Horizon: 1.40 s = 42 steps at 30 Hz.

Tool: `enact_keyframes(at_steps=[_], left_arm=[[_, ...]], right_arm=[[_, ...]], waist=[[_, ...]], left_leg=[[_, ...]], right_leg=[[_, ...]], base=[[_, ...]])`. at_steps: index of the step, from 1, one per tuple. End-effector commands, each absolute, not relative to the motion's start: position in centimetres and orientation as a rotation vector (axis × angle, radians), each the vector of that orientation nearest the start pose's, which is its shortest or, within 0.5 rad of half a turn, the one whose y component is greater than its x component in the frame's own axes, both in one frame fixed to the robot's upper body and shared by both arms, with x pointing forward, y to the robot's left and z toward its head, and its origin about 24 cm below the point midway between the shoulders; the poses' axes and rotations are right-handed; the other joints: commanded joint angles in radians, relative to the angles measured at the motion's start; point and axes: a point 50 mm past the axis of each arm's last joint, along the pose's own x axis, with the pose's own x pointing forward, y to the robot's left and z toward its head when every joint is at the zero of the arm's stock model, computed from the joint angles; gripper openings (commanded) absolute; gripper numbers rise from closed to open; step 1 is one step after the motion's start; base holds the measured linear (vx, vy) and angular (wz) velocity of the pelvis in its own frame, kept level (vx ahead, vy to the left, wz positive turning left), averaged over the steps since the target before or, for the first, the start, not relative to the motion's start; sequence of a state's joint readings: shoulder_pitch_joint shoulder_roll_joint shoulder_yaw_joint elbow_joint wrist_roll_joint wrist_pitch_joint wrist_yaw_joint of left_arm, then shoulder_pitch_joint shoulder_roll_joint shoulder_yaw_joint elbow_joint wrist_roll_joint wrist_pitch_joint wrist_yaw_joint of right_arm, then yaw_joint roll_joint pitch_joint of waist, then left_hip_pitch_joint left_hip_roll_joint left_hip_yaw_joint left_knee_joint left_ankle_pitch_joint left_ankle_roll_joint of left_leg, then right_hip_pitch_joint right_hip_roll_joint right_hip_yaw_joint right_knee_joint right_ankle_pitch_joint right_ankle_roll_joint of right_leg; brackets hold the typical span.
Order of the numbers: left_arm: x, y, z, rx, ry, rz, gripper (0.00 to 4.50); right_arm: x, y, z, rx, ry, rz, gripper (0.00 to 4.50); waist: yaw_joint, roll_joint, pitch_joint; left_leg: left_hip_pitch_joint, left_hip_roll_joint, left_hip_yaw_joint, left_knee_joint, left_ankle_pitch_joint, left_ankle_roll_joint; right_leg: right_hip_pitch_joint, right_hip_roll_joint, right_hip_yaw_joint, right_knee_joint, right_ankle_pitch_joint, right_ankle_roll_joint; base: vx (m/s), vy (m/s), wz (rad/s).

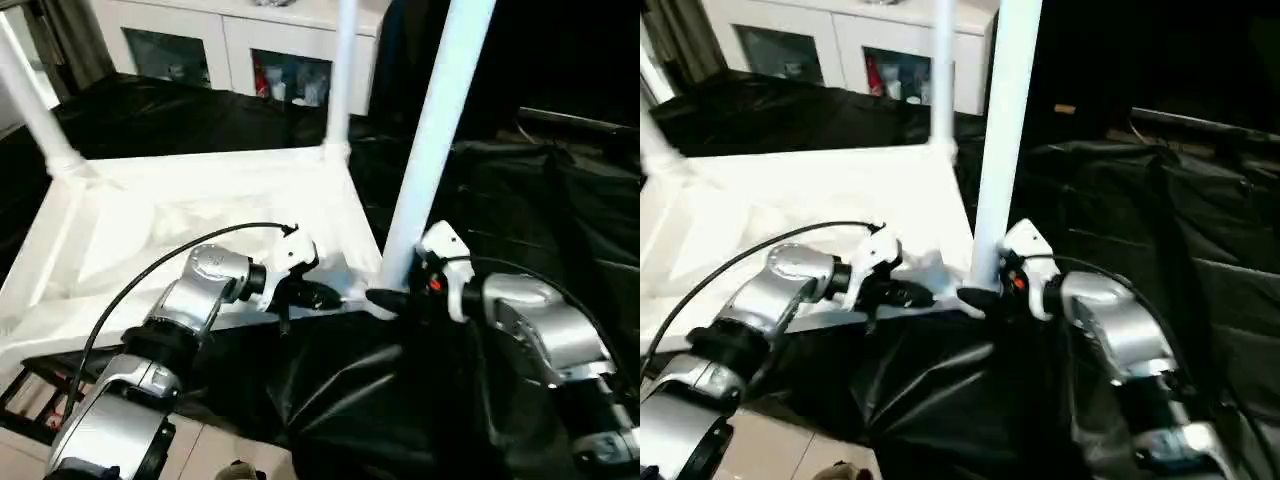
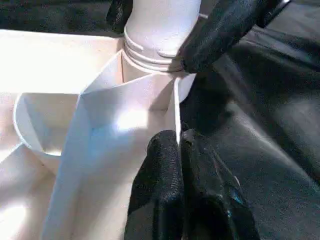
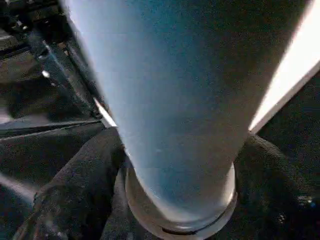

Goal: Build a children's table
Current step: Rotate leg to tighten

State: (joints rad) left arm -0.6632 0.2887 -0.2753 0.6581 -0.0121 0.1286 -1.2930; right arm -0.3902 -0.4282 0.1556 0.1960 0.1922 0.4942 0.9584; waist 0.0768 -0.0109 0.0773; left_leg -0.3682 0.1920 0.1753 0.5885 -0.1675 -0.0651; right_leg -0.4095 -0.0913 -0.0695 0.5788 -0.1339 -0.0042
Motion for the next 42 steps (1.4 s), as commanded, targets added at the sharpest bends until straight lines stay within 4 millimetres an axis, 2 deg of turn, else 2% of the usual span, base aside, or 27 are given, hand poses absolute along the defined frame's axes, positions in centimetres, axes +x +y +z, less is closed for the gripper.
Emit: enact_keyframes(at_steps=[1,6,12,16,17,19,20,21,22,24,25,26,27,28,29,31,32,33,36,39,42], left_arm=[[31.9,9.4,7.4,0.295,0.350,-1.536,0.00],[31.5,9.7,7.3,0.292,0.365,-1.560,0.00],[31.6,9.4,7.3,0.273,0.366,-1.536,0.00],[32.8,8.1,7.4,0.245,0.343,-1.396,0.00],[33.2,7.7,7.4,0.241,0.343,-1.354,0.00],[33.8,7.0,7.4,0.239,0.344,-1.289,0.00],[34.0,6.7,7.4,0.240,0.344,-1.258,0.00],[34.3,6.4,7.5,0.234,0.341,-1.229,0.00],[34.6,5.7,7.6,0.220,0.335,-1.187,0.00],[35.1,4.7,7.9,0.209,0.324,-1.127,0.00],[35.1,4.3,7.9,0.208,0.320,-1.125,0.00],[35.1,3.9,8.0,0.209,0.312,-1.122,0.00],[35.0,3.5,8.1,0.207,0.304,-1.132,0.00],[35.0,3.5,8.1,0.207,0.304,-1.132,0.00],[35.0,3.2,8.1,0.206,0.304,-1.143,0.00],[34.9,3.3,8.0,0.212,0.304,-1.152,0.00],[34.9,3.3,8.0,0.217,0.306,-1.155,0.00],[34.9,3.4,8.0,0.219,0.306,-1.157,0.00],[34.7,4.0,7.7,0.235,0.311,-1.193,0.00],[34.5,4.6,7.6,0.252,0.312,-1.228,0.00],[33.7,6.3,7.2,0.286,0.338,-1.340,0.00]], right_arm=[[29.0,-15.1,6.3,-0.109,0.467,1.074,3.17],[28.5,-14.9,6.3,-0.097,0.476,1.110,2.78],[28.2,-14.0,5.7,-0.063,0.478,1.106,2.66],[29.3,-13.2,4.8,-0.028,0.464,0.923,2.65],[29.9,-13.1,4.5,-0.024,0.471,0.845,2.65],[30.7,-12.9,3.7,-0.001,0.497,0.711,2.65],[31.1,-12.7,3.4,0.004,0.501,0.650,2.65],[31.4,-12.6,3.2,0.017,0.505,0.603,2.65],[31.8,-12.1,3.0,0.042,0.511,0.539,2.65],[32.5,-11.0,3.0,0.074,0.501,0.453,2.65],[32.6,-10.2,3.1,0.070,0.488,0.452,2.65],[32.8,-9.5,3.3,0.064,0.476,0.457,2.65],[32.9,-8.5,3.5,0.055,0.459,0.483,3.00],[32.9,-8.5,3.5,0.055,0.459,0.483,3.21],[32.9,-8.0,3.7,0.068,0.452,0.504,3.34],[32.9,-7.8,3.9,0.085,0.445,0.530,3.42],[32.9,-7.8,4.0,0.082,0.442,0.530,3.55],[32.9,-7.9,4.0,0.081,0.442,0.531,3.69],[32.8,-8.7,4.2,0.046,0.422,0.580,3.90],[32.5,-9.5,4.4,0.019,0.413,0.642,4.17],[31.2,-11.6,5.2,-0.047,0.405,0.825,4.42]], waist=[[-0.001,-0.001,-0.080],[0.004,-0.001,-0.082],[0.004,-0.003,-0.084],[0.001,-0.003,-0.082],[-0.001,-0.005,-0.082],[-0.005,-0.001,-0.080],[-0.014,-0.005,-0.078],[-0.014,-0.005,-0.078],[-0.020,-0.002,-0.078],[-0.031,-0.003,-0.078],[-0.031,0.002,-0.078],[-0.035,-0.002,-0.079],[-0.034,-0.002,-0.081],[-0.034,-0.002,-0.081],[-0.037,-0.002,-0.082],[-0.037,-0.001,-0.084],[-0.037,-0.002,-0.084],[-0.037,-0.002,-0.084],[-0.037,-0.005,-0.084],[-0.033,-0.004,-0.084],[-0.028,-0.006,-0.085]], left_leg=[[0.015,0.035,-0.006,-0.074,-0.299,0.022],[0.014,0.036,-0.006,-0.075,-0.279,0.022],[0.014,0.034,-0.005,-0.073,-0.269,0.022],[0.016,0.032,-0.005,-0.073,-0.286,0.006],[0.016,0.029,-0.006,-0.072,-0.296,0.000],[0.021,0.028,-0.008,-0.072,-0.320,-0.013],[0.020,0.023,-0.012,-0.073,-0.345,-0.025],[0.020,0.023,-0.012,-0.073,-0.345,-0.025],[0.020,0.022,-0.013,-0.072,-0.353,-0.023],[0.022,0.018,-0.014,-0.068,-0.367,-0.020],[0.022,0.017,-0.016,-0.069,-0.367,-0.021],[0.017,0.018,-0.017,-0.070,-0.363,-0.017],[0.016,0.018,-0.015,-0.070,-0.355,-0.008],[0.016,0.018,-0.015,-0.070,-0.355,-0.008],[0.011,0.018,-0.013,-0.072,-0.336,0.003],[0.013,0.020,-0.012,-0.072,-0.327,0.008],[0.010,0.022,-0.011,-0.074,-0.314,0.013],[0.010,0.022,-0.011,-0.074,-0.314,0.013],[0.010,0.023,-0.009,-0.074,-0.313,0.018],[0.009,0.024,-0.008,-0.073,-0.300,0.028],[0.007,0.027,-0.006,-0.071,-0.263,0.047]], right_leg=[[0.049,-0.053,0.038,-0.068,-0.377,-0.206],[0.050,-0.053,0.039,-0.062,-0.344,-0.210],[0.051,-0.052,0.038,-0.062,-0.335,-0.211],[0.045,-0.053,0.037,-0.067,-0.379,-0.200],[0.045,-0.052,0.036,-0.070,-0.407,-0.188],[0.038,-0.053,0.033,-0.077,-0.461,-0.171],[0.040,-0.053,0.027,-0.084,-0.522,-0.143],[0.040,-0.053,0.027,-0.084,-0.522,-0.143],[0.040,-0.053,0.025,-0.090,-0.545,-0.128],[0.033,-0.053,0.021,-0.099,-0.587,-0.110],[0.034,-0.053,0.019,-0.101,-0.591,-0.107],[0.038,-0.052,0.019,-0.100,-0.575,-0.105],[0.038,-0.051,0.021,-0.100,-0.554,-0.105],[0.038,-0.051,0.021,-0.100,-0.554,-0.105],[0.042,-0.049,0.024,-0.093,-0.510,-0.119],[0.041,-0.048,0.027,-0.088,-0.474,-0.133],[0.044,-0.048,0.029,-0.082,-0.438,-0.150],[0.044,-0.048,0.029,-0.082,-0.438,-0.150],[0.047,-0.048,0.031,-0.078,-0.400,-0.170],[0.051,-0.048,0.033,-0.076,-0.374,-0.174],[0.056,-0.050,0.036,-0.068,-0.313,-0.196]], base=[[0.000,0.000,0.00],[0.000,0.000,0.00],[0.000,0.000,0.00],[0.000,0.000,0.00],[0.000,0.000,0.00],[0.000,0.000,0.00],[0.000,0.000,0.00],[0.000,0.000,0.00],[0.000,0.000,0.00],[0.000,0.000,0.00],[0.000,0.000,0.00],[0.000,0.000,0.00],[0.000,0.000,0.00],[0.000,0.000,0.00],[0.000,0.000,0.00],[0.000,0.000,0.00],[0.000,0.000,0.00],[0.000,0.000,0.00],[0.000,0.000,0.00],[0.000,0.000,0.00],[0.000,0.000,0.00]])
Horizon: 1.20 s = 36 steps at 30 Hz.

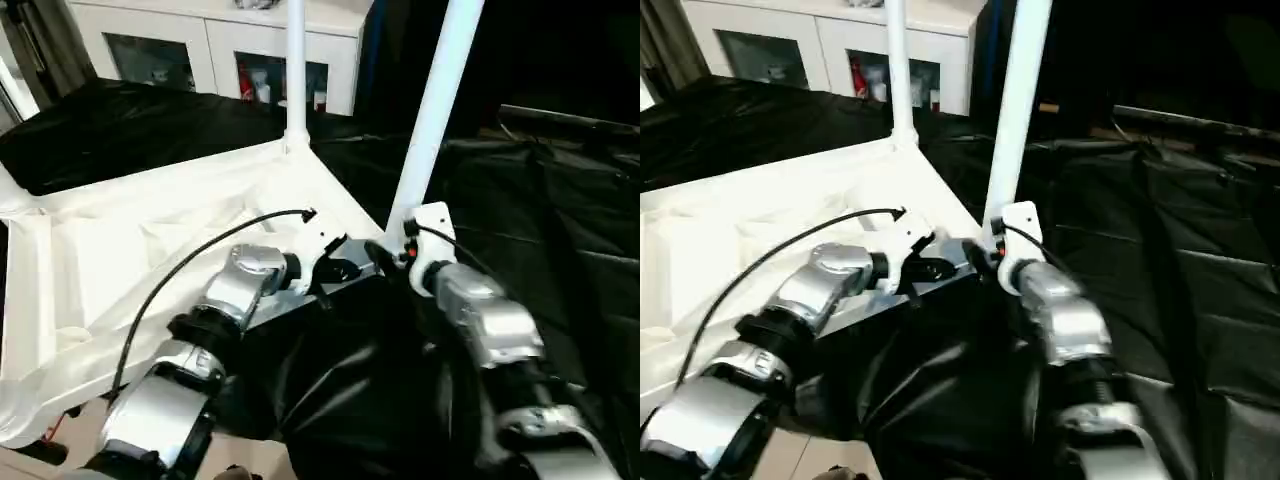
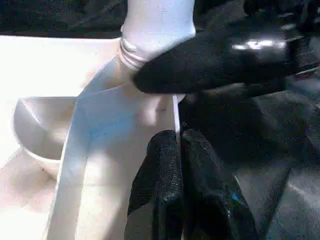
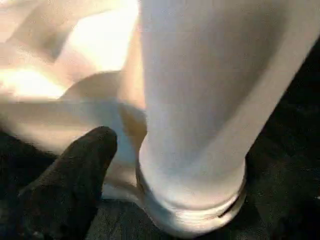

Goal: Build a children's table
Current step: Rotate leg to tighten

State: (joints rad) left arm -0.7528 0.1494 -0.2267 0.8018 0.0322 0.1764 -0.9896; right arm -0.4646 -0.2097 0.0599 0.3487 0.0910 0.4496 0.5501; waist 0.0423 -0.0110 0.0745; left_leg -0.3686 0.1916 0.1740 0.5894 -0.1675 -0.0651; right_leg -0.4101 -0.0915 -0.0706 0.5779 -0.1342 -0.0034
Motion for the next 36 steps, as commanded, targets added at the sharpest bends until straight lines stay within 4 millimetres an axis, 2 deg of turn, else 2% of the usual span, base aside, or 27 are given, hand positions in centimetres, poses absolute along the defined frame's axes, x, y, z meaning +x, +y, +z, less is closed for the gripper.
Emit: enact_keyframes(at_steps=[1,5,7,13,18,20,28,31,33,34,35,36], left_arm=[[33.7,6.4,7.2,0.287,0.340,-1.351,0.00],[33.0,7.4,7.3,0.297,0.339,-1.449,0.00],[32.6,8.0,7.3,0.297,0.353,-1.494,0.00],[32.0,9.2,7.1,0.306,0.386,-1.549,0.00],[31.9,9.5,7.1,0.304,0.397,-1.555,0.00],[31.8,9.5,7.1,0.301,0.399,-1.555,0.00],[31.6,9.3,7.0,0.290,0.405,-1.565,0.00],[31.9,8.6,7.0,0.272,0.389,-1.519,0.00],[32.8,7.8,7.1,0.268,0.368,-1.426,0.00],[33.2,7.4,7.2,0.262,0.367,-1.380,0.00],[34.1,6.4,7.3,0.249,0.356,-1.275,0.00],[34.4,6.0,7.3,0.239,0.352,-1.238,0.00]], right_arm=[[31.1,-11.9,5.3,-0.051,0.406,0.837,4.42],[30.4,-13.5,5.9,-0.082,0.415,0.923,4.42],[29.9,-14.2,6.2,-0.092,0.426,0.978,4.42],[29.0,-15.3,6.5,-0.095,0.463,1.058,3.98],[28.7,-15.1,6.5,-0.087,0.469,1.086,3.54],[28.5,-14.8,6.3,-0.080,0.473,1.094,3.27],[28.0,-14.0,5.8,-0.064,0.484,1.108,2.74],[28.3,-13.6,5.3,-0.061,0.475,1.039,2.66],[29.2,-13.2,4.6,-0.061,0.472,0.908,2.63],[29.7,-13.1,4.3,-0.068,0.469,0.842,2.63],[31.0,-12.7,3.5,-0.037,0.484,0.666,2.62],[31.5,-12.6,3.2,-0.019,0.488,0.589,2.62]], waist=[[0.007,-0.006,-0.083],[0.015,-0.004,-0.084],[0.022,-0.001,-0.084],[0.027,-0.002,-0.080],[0.031,-0.004,-0.079],[0.031,-0.004,-0.079],[0.032,-0.003,-0.079],[0.031,-0.002,-0.077],[0.026,-0.002,-0.075],[0.025,0.001,-0.075],[0.013,0.003,-0.072],[0.007,0.001,-0.071]], left_leg=[[0.007,0.027,-0.003,-0.071,-0.257,0.053],[0.009,0.031,-0.002,-0.070,-0.231,0.062],[0.016,0.034,0.000,-0.069,-0.247,0.056],[0.015,0.036,-0.001,-0.073,-0.283,0.036],[0.015,0.035,-0.003,-0.073,-0.279,0.026],[0.014,0.035,-0.004,-0.074,-0.281,0.024],[0.014,0.034,-0.004,-0.074,-0.276,0.023],[0.013,0.033,-0.004,-0.075,-0.287,0.018],[0.014,0.031,-0.004,-0.076,-0.298,0.006],[0.016,0.029,-0.007,-0.076,-0.314,-0.004],[0.020,0.023,-0.009,-0.074,-0.355,-0.019],[0.020,0.021,-0.010,-0.072,-0.368,-0.022]], right_leg=[[0.058,-0.049,0.038,-0.066,-0.304,-0.200],[0.058,-0.051,0.039,-0.060,-0.279,-0.228],[0.052,-0.050,0.039,-0.061,-0.288,-0.233],[0.051,-0.051,0.041,-0.062,-0.329,-0.224],[0.049,-0.052,0.040,-0.066,-0.372,-0.203],[0.049,-0.052,0.039,-0.066,-0.373,-0.200],[0.048,-0.052,0.040,-0.065,-0.361,-0.201],[0.048,-0.052,0.039,-0.067,-0.376,-0.196],[0.042,-0.050,0.038,-0.071,-0.402,-0.188],[0.043,-0.052,0.035,-0.074,-0.433,-0.180],[0.036,-0.051,0.030,-0.083,-0.507,-0.160],[0.036,-0.051,0.027,-0.087,-0.538,-0.149]], base=[[0.000,0.000,0.00],[0.000,0.000,0.00],[0.000,0.000,0.00],[0.000,0.000,0.00],[0.000,0.000,0.00],[0.000,0.000,0.00],[0.000,0.000,0.00],[0.000,0.000,0.00],[0.000,0.000,0.00],[0.000,0.000,0.00],[0.000,0.000,0.00],[0.000,0.000,0.00]])
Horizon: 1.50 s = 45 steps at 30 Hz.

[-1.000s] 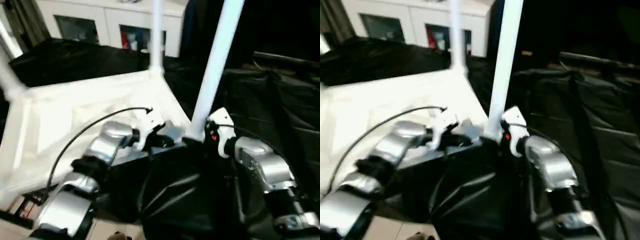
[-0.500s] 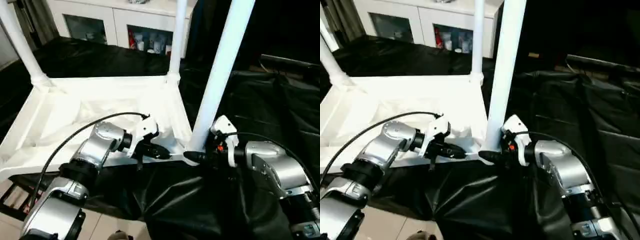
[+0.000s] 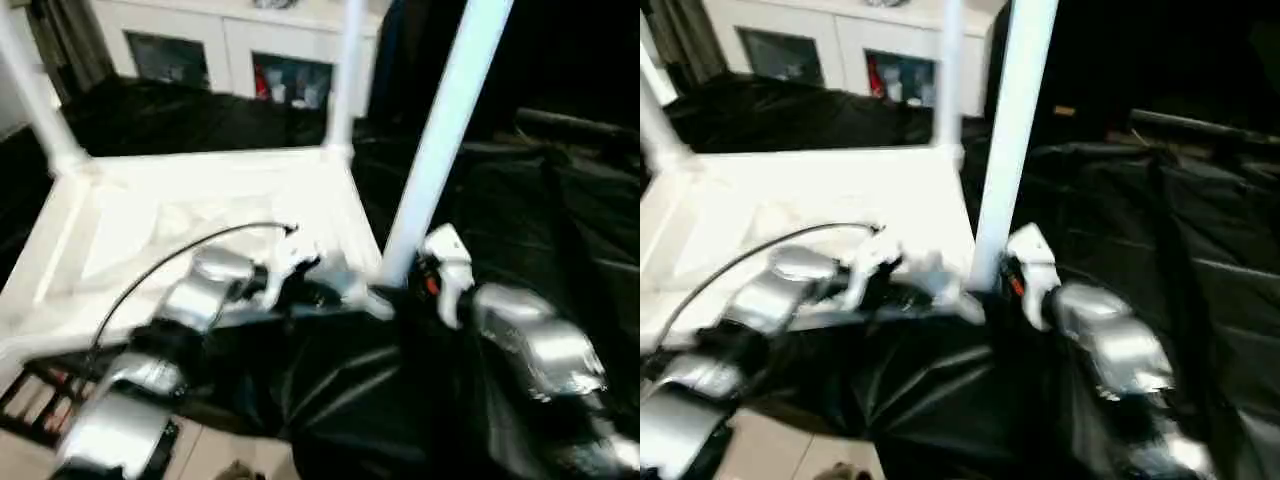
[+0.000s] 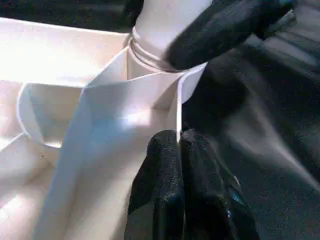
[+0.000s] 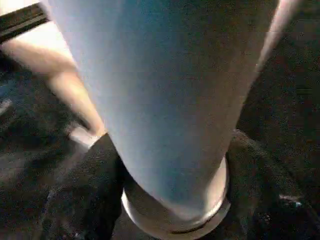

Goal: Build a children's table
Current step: Rotate leg to tighten

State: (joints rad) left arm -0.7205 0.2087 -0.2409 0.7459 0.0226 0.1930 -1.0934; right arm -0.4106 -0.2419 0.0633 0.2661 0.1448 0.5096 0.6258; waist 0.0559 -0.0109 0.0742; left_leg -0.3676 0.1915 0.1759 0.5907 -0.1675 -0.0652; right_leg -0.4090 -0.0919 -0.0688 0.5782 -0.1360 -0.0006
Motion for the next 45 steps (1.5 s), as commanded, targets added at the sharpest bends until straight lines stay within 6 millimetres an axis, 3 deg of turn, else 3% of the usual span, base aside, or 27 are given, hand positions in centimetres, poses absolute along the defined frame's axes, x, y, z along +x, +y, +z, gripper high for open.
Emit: enact_keyframes(at_steps=[1,3,9,10,13,20,26,27,31,32,35,45], left_arm=[[34.4,5.9,7.4,0.237,0.350,-1.231,0.00],[35.1,4.8,7.7,0.209,0.335,-1.143,0.00],[35.1,2.7,8.2,0.186,0.293,-1.131,0.00],[35.1,2.5,8.3,0.195,0.281,-1.144,0.00],[35.0,2.5,8.2,0.205,0.277,-1.159,0.00],[34.4,3.9,7.5,0.232,0.301,-1.239,0.00],[33.5,5.6,7.4,0.272,0.313,-1.392,0.00],[33.4,5.7,7.4,0.273,0.312,-1.402,0.00],[32.4,6.9,7.3,0.288,0.342,-1.538,0.00],[32.1,7.1,7.3,0.287,0.352,-1.565,0.00],[31.8,7.6,7.3,0.277,0.366,-1.592,0.00],[31.4,8.3,7.0,0.273,0.393,-1.607,0.00]], right_arm=[[31.6,-12.6,3.2,-0.010,0.492,0.573,2.62],[32.4,-12.0,2.6,0.074,0.522,0.441,2.61],[33.4,-9.7,3.3,0.092,0.471,0.401,2.61],[33.5,-9.2,3.5,0.092,0.454,0.417,3.17],[33.5,-8.9,3.7,0.100,0.448,0.460,3.37],[32.8,-10.4,4.5,0.027,0.414,0.628,4.05],[30.8,-12.8,5.6,-0.062,0.426,0.876,4.43],[30.7,-12.8,5.7,-0.065,0.425,0.885,4.43],[29.5,-14.3,6.2,-0.111,0.445,1.017,4.43],[29.4,-14.6,6.3,-0.117,0.448,1.025,4.18],[29.2,-15.2,6.5,-0.116,0.455,1.048,4.05],[28.4,-14.4,6.3,-0.073,0.462,1.090,3.29]], waist=[[-0.010,0.000,-0.069],[-0.019,-0.001,-0.070],[-0.025,-0.002,-0.074],[-0.024,-0.002,-0.076],[-0.021,-0.002,-0.077],[-0.015,-0.003,-0.080],[-0.006,-0.004,-0.082],[-0.003,0.000,-0.081],[0.007,0.000,-0.077],[0.009,0.000,-0.078],[0.010,-0.002,-0.077],[0.013,-0.004,-0.082]], left_leg=[[0.019,0.020,-0.014,-0.073,-0.380,-0.025],[0.019,0.017,-0.017,-0.071,-0.389,-0.017],[0.013,0.018,-0.016,-0.075,-0.367,0.004],[0.013,0.018,-0.014,-0.074,-0.358,0.010],[0.010,0.021,-0.013,-0.077,-0.336,0.017],[0.006,0.024,-0.008,-0.076,-0.288,0.036],[0.005,0.029,-0.005,-0.073,-0.238,0.066],[0.007,0.030,-0.005,-0.074,-0.246,0.064],[0.014,0.036,-0.004,-0.077,-0.292,0.048],[0.013,0.036,-0.006,-0.079,-0.304,0.037],[0.014,0.036,-0.006,-0.078,-0.313,0.029],[0.011,0.036,-0.006,-0.076,-0.269,0.031]], right_leg=[[0.034,-0.051,0.022,-0.092,-0.568,-0.138],[0.034,-0.051,0.016,-0.106,-0.617,-0.104],[0.036,-0.048,0.019,-0.101,-0.547,-0.115],[0.036,-0.048,0.021,-0.098,-0.522,-0.124],[0.040,-0.047,0.026,-0.089,-0.460,-0.147],[0.052,-0.047,0.033,-0.073,-0.335,-0.193],[0.058,-0.049,0.036,-0.065,-0.279,-0.221],[0.055,-0.049,0.036,-0.065,-0.290,-0.225],[0.050,-0.048,0.037,-0.070,-0.331,-0.226],[0.051,-0.051,0.037,-0.069,-0.352,-0.221],[0.048,-0.052,0.037,-0.070,-0.372,-0.215],[0.050,-0.052,0.038,-0.066,-0.349,-0.210]], base=[[0.000,0.000,0.00],[0.000,0.000,0.00],[0.000,0.000,0.00],[0.000,0.000,0.00],[0.000,0.000,0.00],[0.000,0.000,0.00],[0.000,0.000,0.00],[0.000,0.000,0.00],[0.000,0.000,0.00],[0.000,0.000,0.00],[0.000,0.000,0.00],[0.000,0.000,0.00]])
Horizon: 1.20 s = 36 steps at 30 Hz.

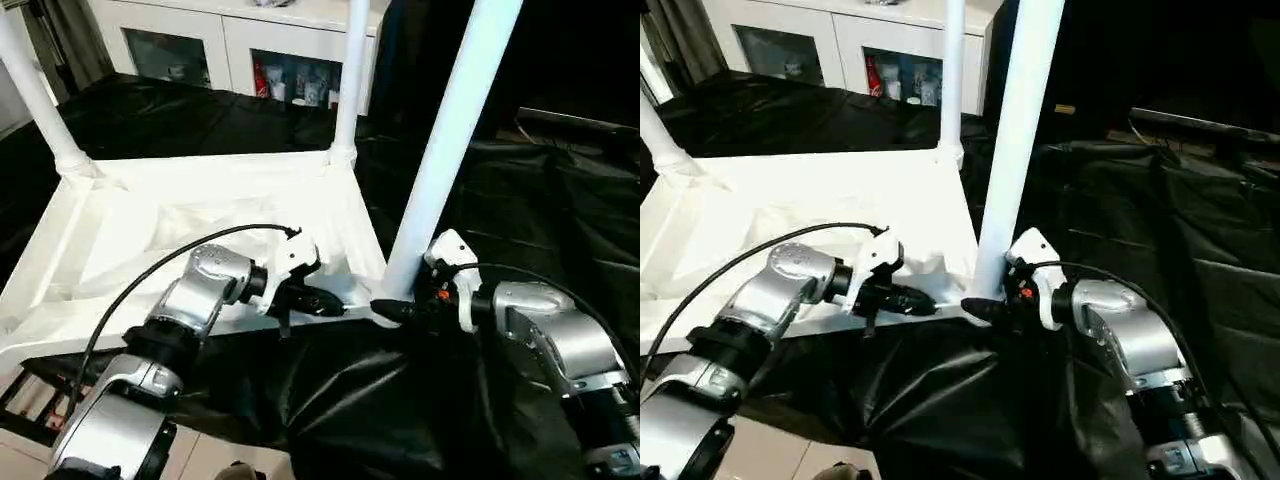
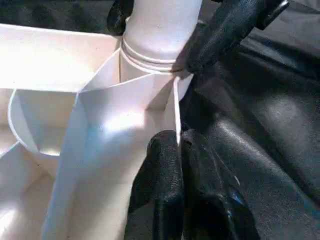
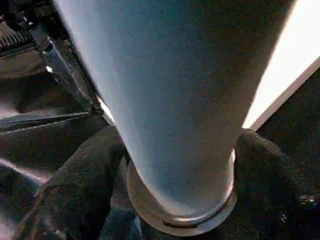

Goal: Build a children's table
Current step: Rotate leg to tighten

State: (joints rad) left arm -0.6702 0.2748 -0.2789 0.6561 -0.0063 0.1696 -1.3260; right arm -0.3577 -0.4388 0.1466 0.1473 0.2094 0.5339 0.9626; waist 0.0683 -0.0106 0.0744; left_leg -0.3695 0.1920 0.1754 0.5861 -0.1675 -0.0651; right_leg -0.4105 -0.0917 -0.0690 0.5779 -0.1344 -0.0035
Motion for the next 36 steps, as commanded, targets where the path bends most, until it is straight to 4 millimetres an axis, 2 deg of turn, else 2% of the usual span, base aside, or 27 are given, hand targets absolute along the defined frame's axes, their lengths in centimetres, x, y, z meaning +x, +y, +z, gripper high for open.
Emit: enact_keyframes(at_steps=[1,4,6,7,8,10,11,12,13,16,18,20,21,24,27,29,30,31,32,33,34,35,36], left_arm=[[31.3,8.2,7.0,0.272,0.393,-1.608,0.00],[31.4,8.0,6.9,0.262,0.390,-1.590,0.00],[33.0,6.8,7.0,0.252,0.352,-1.400,0.00],[33.3,6.6,7.0,0.253,0.348,-1.365,0.00],[33.4,6.5,7.0,0.253,0.346,-1.347,0.00],[33.8,6.2,7.0,0.253,0.344,-1.305,0.00],[34.5,5.3,7.2,0.234,0.334,-1.222,0.00],[34.6,5.1,7.3,0.228,0.332,-1.208,0.00],[35.1,4.3,7.6,0.212,0.316,-1.142,0.00],[35.3,3.7,7.9,0.203,0.299,-1.112,0.00],[35.7,3.0,8.2,0.206,0.268,-1.067,0.00],[35.7,2.9,8.2,0.217,0.263,-1.068,0.00],[35.5,2.9,8.1,0.247,0.257,-1.090,0.00],[35.4,3.1,7.9,0.262,0.256,-1.109,0.00],[35.4,3.2,7.8,0.275,0.251,-1.113,0.00],[35.4,3.3,7.8,0.290,0.242,-1.119,0.00],[35.5,3.3,7.8,0.302,0.230,-1.115,0.00],[35.5,3.4,7.8,0.310,0.221,-1.108,0.00],[35.5,3.4,7.9,0.293,0.214,-1.101,0.00],[35.5,3.5,7.9,0.278,0.211,-1.097,0.27],[35.5,3.5,7.9,0.278,0.211,-1.097,0.27],[35.4,3.7,7.8,0.254,0.212,-1.103,0.44],[35.4,3.7,7.7,0.253,0.213,-1.103,0.57]], right_arm=[[28.4,-14.3,6.3,-0.068,0.461,1.089,3.13],[28.7,-13.9,5.8,-0.057,0.449,1.029,2.92],[31.0,-13.9,4.5,-0.022,0.457,0.707,2.82],[31.3,-13.9,4.3,-0.009,0.467,0.659,2.82],[31.4,-13.9,4.1,-0.002,0.473,0.633,2.72],[31.8,-13.9,3.8,0.021,0.487,0.560,2.63],[32.5,-13.5,3.2,0.080,0.514,0.431,2.63],[32.5,-13.4,3.1,0.091,0.520,0.414,2.60],[32.8,-12.8,2.9,0.104,0.524,0.361,2.59],[33.0,-12.0,3.0,0.091,0.503,0.358,2.58],[33.3,-11.0,3.2,0.104,0.476,0.354,3.27],[33.3,-10.9,3.3,0.109,0.472,0.361,3.27],[33.3,-10.9,3.5,0.115,0.464,0.368,3.44],[33.4,-11.1,3.6,0.097,0.452,0.364,3.68],[33.4,-11.6,3.9,0.052,0.438,0.359,3.78],[33.3,-12.0,4.0,0.029,0.430,0.354,4.12],[33.3,-12.3,4.2,0.014,0.422,0.354,4.12],[33.2,-12.7,4.4,-0.002,0.415,0.354,4.12],[33.1,-13.3,4.5,-0.032,0.408,0.359,4.12],[33.0,-13.7,4.7,-0.053,0.404,0.364,4.15],[33.0,-13.7,4.7,-0.053,0.404,0.364,4.15],[32.3,-15.3,5.0,-0.095,0.398,0.383,4.16],[32.2,-15.4,5.0,-0.098,0.397,0.385,4.16]], waist=[[0.001,-0.004,-0.082],[0.000,-0.004,-0.081],[-0.006,-0.003,-0.080],[-0.015,-0.003,-0.078],[-0.016,-0.002,-0.081],[-0.018,-0.003,-0.077],[-0.020,0.001,-0.075],[-0.023,-0.002,-0.078],[-0.023,0.001,-0.080],[-0.026,-0.002,-0.082],[-0.025,-0.001,-0.083],[-0.025,-0.001,-0.084],[-0.023,-0.001,-0.086],[-0.022,0.000,-0.087],[-0.021,-0.004,-0.087],[-0.019,-0.003,-0.085],[-0.018,-0.008,-0.084],[-0.018,-0.010,-0.084],[-0.017,-0.006,-0.083],[-0.015,-0.006,-0.083],[-0.014,-0.008,-0.083],[-0.010,-0.005,-0.083],[-0.008,-0.006,-0.083]], left_leg=[[0.013,0.036,-0.006,-0.072,-0.267,0.031],[0.012,0.033,-0.005,-0.072,-0.270,0.027],[0.012,0.029,-0.007,-0.071,-0.292,0.009],[0.015,0.025,-0.007,-0.071,-0.313,-0.009],[0.016,0.025,-0.010,-0.069,-0.316,-0.016],[0.016,0.025,-0.011,-0.072,-0.329,-0.015],[0.020,0.023,-0.010,-0.071,-0.346,-0.015],[0.021,0.020,-0.013,-0.069,-0.360,-0.022],[0.017,0.021,-0.015,-0.071,-0.348,-0.017],[0.016,0.019,-0.010,-0.070,-0.332,-0.007],[0.011,0.021,-0.009,-0.071,-0.306,0.005],[0.010,0.020,-0.008,-0.070,-0.294,0.008],[0.009,0.021,-0.007,-0.070,-0.271,0.017],[0.009,0.023,-0.005,-0.069,-0.252,0.027],[0.010,0.023,-0.004,-0.069,-0.258,0.031],[0.012,0.023,-0.004,-0.070,-0.268,0.027],[0.010,0.023,-0.005,-0.070,-0.270,0.027],[0.012,0.023,-0.004,-0.070,-0.272,0.027],[0.011,0.024,-0.005,-0.071,-0.268,0.028],[0.012,0.025,-0.004,-0.071,-0.269,0.028],[0.012,0.024,-0.003,-0.070,-0.269,0.030],[0.010,0.023,-0.004,-0.070,-0.262,0.032],[0.011,0.027,-0.005,-0.071,-0.258,0.034]], right_leg=[[0.051,-0.053,0.038,-0.065,-0.343,-0.210],[0.050,-0.052,0.037,-0.065,-0.349,-0.210],[0.045,-0.054,0.035,-0.071,-0.404,-0.196],[0.040,-0.049,0.032,-0.074,-0.446,-0.185],[0.041,-0.053,0.031,-0.075,-0.462,-0.180],[0.041,-0.052,0.030,-0.083,-0.497,-0.155],[0.036,-0.050,0.030,-0.088,-0.511,-0.148],[0.038,-0.050,0.025,-0.090,-0.533,-0.139],[0.043,-0.052,0.025,-0.089,-0.524,-0.134],[0.040,-0.048,0.028,-0.089,-0.483,-0.135],[0.045,-0.048,0.030,-0.083,-0.431,-0.150],[0.045,-0.046,0.031,-0.079,-0.401,-0.160],[0.049,-0.045,0.032,-0.075,-0.352,-0.173],[0.053,-0.047,0.034,-0.067,-0.290,-0.199],[0.054,-0.048,0.034,-0.068,-0.307,-0.204],[0.053,-0.048,0.033,-0.072,-0.342,-0.190],[0.053,-0.049,0.033,-0.073,-0.360,-0.183],[0.052,-0.049,0.034,-0.074,-0.367,-0.179],[0.052,-0.048,0.035,-0.074,-0.366,-0.175],[0.051,-0.047,0.035,-0.075,-0.361,-0.173],[0.051,-0.047,0.035,-0.075,-0.358,-0.172],[0.055,-0.048,0.035,-0.073,-0.344,-0.176],[0.055,-0.048,0.036,-0.073,-0.330,-0.179]], base=[[0.000,0.000,0.00],[0.000,0.000,0.00],[0.000,0.000,0.00],[0.000,0.000,0.00],[0.000,0.000,0.00],[0.000,0.000,0.00],[0.000,0.000,0.00],[0.000,0.000,0.00],[0.000,0.000,0.00],[0.000,0.000,0.00],[0.000,0.000,0.00],[0.000,0.000,0.00],[0.000,0.000,0.00],[0.000,0.000,0.00],[0.000,0.000,0.00],[0.000,0.000,0.00],[0.000,0.000,0.00],[0.000,0.000,0.00],[0.000,0.000,0.00],[0.000,0.000,0.00],[0.000,0.000,0.00],[0.000,0.000,0.00],[0.000,0.000,0.00]])
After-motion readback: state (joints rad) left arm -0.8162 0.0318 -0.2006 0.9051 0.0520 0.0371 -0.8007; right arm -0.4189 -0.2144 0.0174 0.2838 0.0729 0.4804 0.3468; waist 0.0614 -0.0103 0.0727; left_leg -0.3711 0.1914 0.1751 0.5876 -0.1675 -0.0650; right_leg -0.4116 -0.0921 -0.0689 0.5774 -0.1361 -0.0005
